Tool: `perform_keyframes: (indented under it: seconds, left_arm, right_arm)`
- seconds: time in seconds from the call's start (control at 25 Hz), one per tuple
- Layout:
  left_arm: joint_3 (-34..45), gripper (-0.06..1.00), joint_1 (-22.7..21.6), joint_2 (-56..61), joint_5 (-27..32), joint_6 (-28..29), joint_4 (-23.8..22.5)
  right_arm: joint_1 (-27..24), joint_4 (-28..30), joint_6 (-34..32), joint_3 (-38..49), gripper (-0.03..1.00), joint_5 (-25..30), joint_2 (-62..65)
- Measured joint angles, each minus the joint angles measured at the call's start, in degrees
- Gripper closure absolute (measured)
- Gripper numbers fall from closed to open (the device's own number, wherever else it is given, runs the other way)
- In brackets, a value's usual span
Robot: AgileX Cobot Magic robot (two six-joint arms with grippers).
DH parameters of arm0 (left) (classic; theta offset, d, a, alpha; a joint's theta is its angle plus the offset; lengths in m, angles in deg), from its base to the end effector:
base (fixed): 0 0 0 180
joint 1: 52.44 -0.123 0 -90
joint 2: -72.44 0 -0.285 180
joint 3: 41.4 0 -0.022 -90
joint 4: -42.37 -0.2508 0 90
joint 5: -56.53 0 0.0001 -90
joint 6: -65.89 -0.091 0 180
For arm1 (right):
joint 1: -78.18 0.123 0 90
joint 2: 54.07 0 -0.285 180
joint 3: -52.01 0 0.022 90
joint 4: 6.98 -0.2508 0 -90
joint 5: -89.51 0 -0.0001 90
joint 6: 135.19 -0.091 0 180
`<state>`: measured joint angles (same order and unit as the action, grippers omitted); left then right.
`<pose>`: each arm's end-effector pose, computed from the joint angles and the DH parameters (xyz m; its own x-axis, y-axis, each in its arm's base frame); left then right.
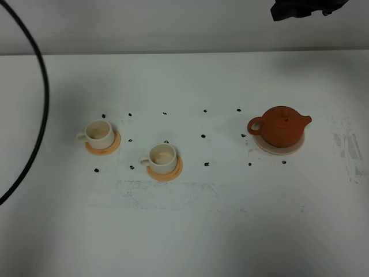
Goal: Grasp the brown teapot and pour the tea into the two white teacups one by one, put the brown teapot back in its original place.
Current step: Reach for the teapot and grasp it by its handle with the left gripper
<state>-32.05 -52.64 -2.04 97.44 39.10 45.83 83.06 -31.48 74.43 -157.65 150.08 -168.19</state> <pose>0.2454 -0.0027 0.3946 -0.5073 0.4074 -0.7594 0.2595 0.9125 0.3162 0.4111 0.0681 0.3617 -0.6706 -0.3309 -0.6640 -0.5162 0.8509 0.0973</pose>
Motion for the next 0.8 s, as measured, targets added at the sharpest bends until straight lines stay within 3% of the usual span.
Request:
perform_keyframes:
  seconds: [0.16, 0.28, 0.6, 0.8]
  left_arm:
    - [5.43, 0.41, 0.00, 12.66, 6.84, 10.56, -8.71]
    - [10.64, 0.41, 0.00, 20.79, 12.17, 15.56, -12.05]
    - [20.65, 0.44, 0.00, 38.38, 25.75, 20.34, -12.19]
    - [23.53, 0.47, 0.00, 44.70, 27.46, 20.98, -10.94]
  right_arm:
    - [0.24, 0.00, 1.26, 4.03, 0.50, -2.26, 3.81]
    - [0.24, 0.00, 1.63, 6.66, 0.50, -4.33, 5.05]
    - [1.51, -3.78, 7.98, 13.36, 0.51, -8.02, 5.16]
    - [4.32, -4.80, 11.90, 15.86, 0.51, -9.68, 4.03]
